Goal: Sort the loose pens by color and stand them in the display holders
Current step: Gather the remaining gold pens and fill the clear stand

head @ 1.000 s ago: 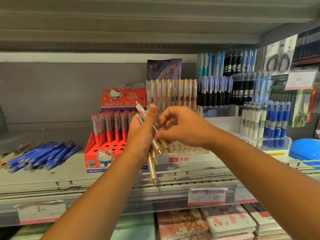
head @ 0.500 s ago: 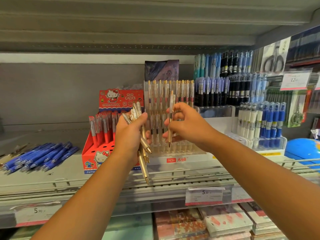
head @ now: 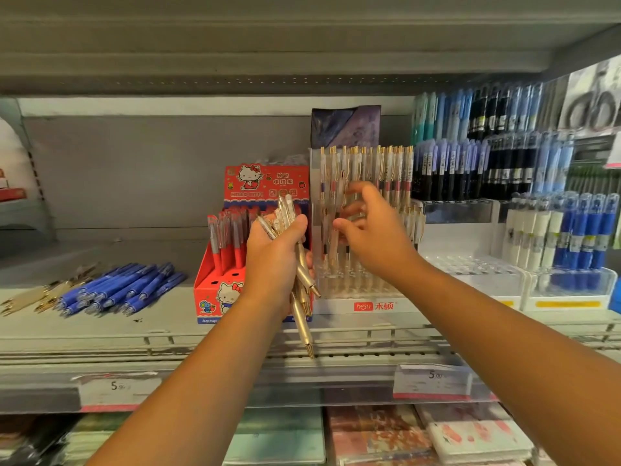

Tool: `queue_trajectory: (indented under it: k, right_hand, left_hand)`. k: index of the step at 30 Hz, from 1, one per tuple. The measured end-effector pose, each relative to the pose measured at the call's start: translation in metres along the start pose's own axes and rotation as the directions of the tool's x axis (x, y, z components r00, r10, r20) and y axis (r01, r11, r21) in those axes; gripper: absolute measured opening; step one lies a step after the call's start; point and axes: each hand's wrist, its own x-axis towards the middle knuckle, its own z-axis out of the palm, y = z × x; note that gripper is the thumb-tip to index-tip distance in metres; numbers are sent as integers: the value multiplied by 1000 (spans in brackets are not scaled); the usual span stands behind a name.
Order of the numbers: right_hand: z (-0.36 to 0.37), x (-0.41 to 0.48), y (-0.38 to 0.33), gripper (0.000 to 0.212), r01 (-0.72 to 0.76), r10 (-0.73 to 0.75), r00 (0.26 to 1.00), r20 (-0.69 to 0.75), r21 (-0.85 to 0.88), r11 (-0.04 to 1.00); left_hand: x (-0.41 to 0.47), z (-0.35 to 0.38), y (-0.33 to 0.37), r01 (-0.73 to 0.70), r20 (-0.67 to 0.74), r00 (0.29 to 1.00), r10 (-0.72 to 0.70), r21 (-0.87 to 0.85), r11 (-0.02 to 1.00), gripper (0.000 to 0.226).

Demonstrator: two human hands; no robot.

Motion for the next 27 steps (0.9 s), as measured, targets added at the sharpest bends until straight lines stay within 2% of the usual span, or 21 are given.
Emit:
queue_trajectory:
  k: [3,6,9,12,16,27]
  right_hand:
    - [6,-1,6,63,26,-26,1000,-7,-21,999]
    - [10,-2,10,71,28,-27,999,21,-27,999]
    - [13,-2,12,65,38,-35,997,74,-44,998]
    - [14,-1,13,58,61,-55,996,65,-91,994]
    - [16,-4,16,40,64,-44,993,109,-189,980]
    - [9,-9,10,36,88,-64,993,101,-255,963]
  left_hand:
    - [0,0,-1,-2,-7,1000,2,-2,1000,11]
    - [0,0,-1,-4,-5,1000,4,17,1000,11]
    - [-1,0,-1,1,3,1000,-1,32,999,13]
    - [-2,1,-1,1,11,1000,-2,36,999,15]
    - [-3,2,0,6,22,1000,-6,16,1000,15]
    - [-3,1,0,17,41,999,-18,5,1000,14]
